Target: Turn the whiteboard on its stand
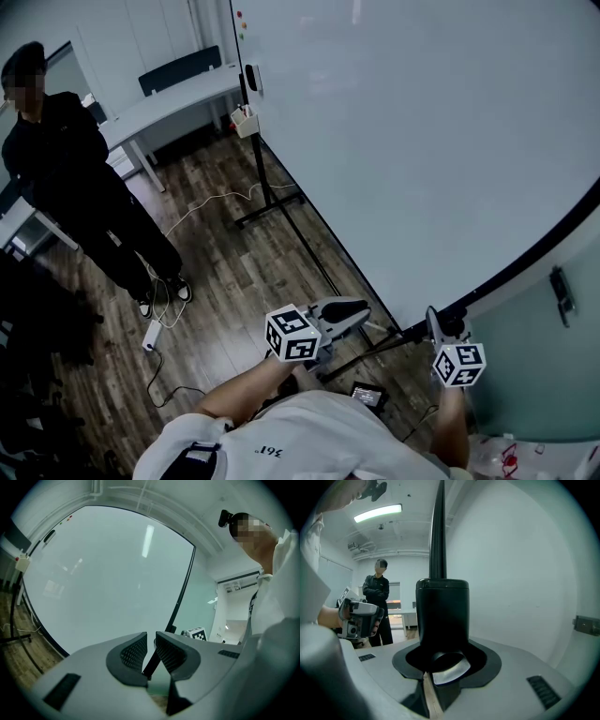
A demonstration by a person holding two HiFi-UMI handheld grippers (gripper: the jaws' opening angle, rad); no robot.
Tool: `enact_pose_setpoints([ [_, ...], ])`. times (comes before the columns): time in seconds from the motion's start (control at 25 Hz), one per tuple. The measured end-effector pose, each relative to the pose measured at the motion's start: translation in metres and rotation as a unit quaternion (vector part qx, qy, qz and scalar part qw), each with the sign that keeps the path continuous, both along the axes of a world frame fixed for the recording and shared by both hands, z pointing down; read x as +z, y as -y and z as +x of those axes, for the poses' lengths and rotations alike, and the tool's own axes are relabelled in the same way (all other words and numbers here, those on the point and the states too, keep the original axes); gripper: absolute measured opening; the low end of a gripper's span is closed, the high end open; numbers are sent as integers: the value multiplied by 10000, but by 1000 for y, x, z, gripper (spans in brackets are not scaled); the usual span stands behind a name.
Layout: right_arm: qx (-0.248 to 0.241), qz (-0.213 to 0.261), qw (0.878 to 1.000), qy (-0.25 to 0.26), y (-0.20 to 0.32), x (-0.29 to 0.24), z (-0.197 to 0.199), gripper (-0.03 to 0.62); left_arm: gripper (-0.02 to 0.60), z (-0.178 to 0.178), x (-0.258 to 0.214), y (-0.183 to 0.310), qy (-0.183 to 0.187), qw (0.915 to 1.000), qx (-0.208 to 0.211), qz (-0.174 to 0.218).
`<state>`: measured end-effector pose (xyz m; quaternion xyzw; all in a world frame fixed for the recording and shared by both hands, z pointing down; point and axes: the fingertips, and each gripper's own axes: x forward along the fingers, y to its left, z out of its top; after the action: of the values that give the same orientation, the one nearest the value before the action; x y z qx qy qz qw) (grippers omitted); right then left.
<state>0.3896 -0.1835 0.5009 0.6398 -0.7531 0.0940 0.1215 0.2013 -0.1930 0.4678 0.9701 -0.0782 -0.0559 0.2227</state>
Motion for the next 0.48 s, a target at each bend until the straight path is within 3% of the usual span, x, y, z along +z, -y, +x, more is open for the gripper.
enact_pose_setpoints([
  [0.48, -171, 68, 9998, -108, 30, 5, -13, 183, 48, -11, 5, 12, -13, 9998, -197, 1],
])
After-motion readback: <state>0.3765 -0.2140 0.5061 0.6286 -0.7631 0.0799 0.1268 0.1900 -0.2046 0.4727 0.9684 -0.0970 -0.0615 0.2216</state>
